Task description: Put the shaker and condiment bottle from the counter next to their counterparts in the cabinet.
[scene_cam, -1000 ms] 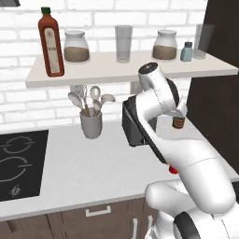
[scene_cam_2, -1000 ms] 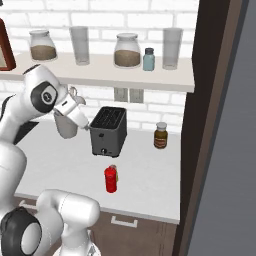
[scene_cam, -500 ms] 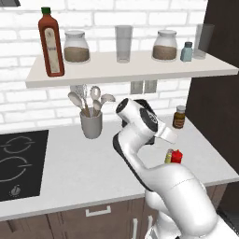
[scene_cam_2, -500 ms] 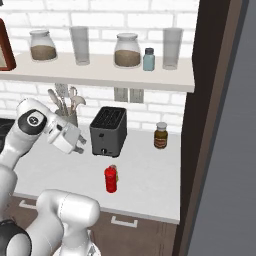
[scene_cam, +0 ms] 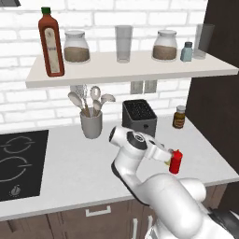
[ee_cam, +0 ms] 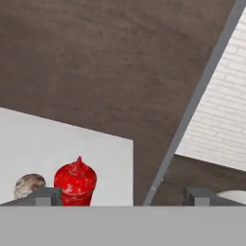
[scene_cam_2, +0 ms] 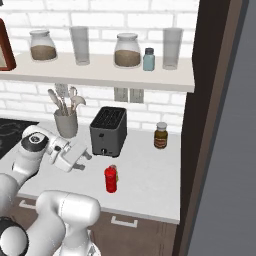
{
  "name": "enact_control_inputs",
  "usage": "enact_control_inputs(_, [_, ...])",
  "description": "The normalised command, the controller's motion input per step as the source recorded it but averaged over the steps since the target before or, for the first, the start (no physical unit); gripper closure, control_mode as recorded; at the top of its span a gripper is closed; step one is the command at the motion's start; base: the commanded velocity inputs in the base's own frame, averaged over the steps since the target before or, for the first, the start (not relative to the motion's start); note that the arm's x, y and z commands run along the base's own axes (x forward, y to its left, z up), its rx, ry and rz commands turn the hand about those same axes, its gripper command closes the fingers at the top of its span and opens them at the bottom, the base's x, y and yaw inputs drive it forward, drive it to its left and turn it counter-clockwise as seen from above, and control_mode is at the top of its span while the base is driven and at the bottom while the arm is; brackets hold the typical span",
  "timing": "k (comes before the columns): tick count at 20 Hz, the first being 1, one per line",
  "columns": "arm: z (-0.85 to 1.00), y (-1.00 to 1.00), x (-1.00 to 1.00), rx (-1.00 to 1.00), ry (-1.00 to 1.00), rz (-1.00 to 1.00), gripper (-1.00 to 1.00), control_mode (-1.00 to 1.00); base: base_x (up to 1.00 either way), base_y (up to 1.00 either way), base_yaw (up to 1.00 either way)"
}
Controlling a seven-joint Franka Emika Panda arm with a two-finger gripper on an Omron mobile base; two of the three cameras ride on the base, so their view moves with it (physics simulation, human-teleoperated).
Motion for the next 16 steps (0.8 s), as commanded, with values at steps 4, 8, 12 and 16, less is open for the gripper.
enact_control_inputs(4, [-0.23, -0.10, 0.00, -0.17, 0.00, 0.00, -1.00, -1.00, 0.00, 0.00, 0.00])
enact_control_inputs(8, [-0.52, -0.20, 0.00, -0.20, 0.00, 0.00, -1.00, -1.00, 0.00, 0.00, 0.00])
enact_control_inputs(12, [-0.37, -0.20, 0.00, -0.12, 0.00, 0.00, -1.00, -1.00, 0.00, 0.00, 0.00])
enact_control_inputs(16, [0.00, -0.01, 0.00, 0.00, 0.00, 0.00, -1.00, -1.00, 0.00, 0.00, 0.00])
